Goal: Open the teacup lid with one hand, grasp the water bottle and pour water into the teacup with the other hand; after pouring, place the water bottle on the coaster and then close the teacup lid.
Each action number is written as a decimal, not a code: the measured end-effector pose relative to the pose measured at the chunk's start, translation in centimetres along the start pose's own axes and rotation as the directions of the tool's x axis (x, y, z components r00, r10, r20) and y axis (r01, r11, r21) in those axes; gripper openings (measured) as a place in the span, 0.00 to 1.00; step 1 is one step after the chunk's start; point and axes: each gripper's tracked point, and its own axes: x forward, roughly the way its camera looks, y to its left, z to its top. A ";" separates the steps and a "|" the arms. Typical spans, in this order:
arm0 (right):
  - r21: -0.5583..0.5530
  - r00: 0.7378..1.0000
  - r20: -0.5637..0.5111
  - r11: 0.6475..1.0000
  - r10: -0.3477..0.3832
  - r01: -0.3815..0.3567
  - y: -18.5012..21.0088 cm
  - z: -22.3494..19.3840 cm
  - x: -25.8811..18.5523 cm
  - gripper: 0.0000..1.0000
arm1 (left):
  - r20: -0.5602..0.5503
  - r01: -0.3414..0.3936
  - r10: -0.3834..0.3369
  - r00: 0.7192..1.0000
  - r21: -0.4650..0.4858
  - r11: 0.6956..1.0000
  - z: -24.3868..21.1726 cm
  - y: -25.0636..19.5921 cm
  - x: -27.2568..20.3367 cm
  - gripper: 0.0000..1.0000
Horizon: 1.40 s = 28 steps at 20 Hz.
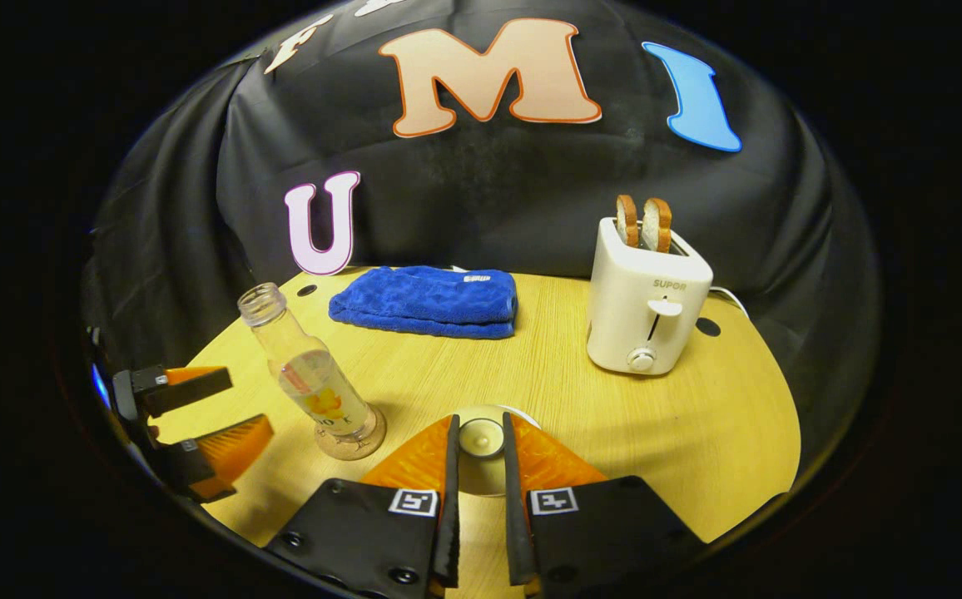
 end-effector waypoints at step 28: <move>-0.001 0.914 0.404 0.999 -0.047 0.052 1.4 7.3 -12.3 0.94 | 0.267 -0.074 0.104 0.958 -0.121 0.990 13.1 4.4 -5.7 0.96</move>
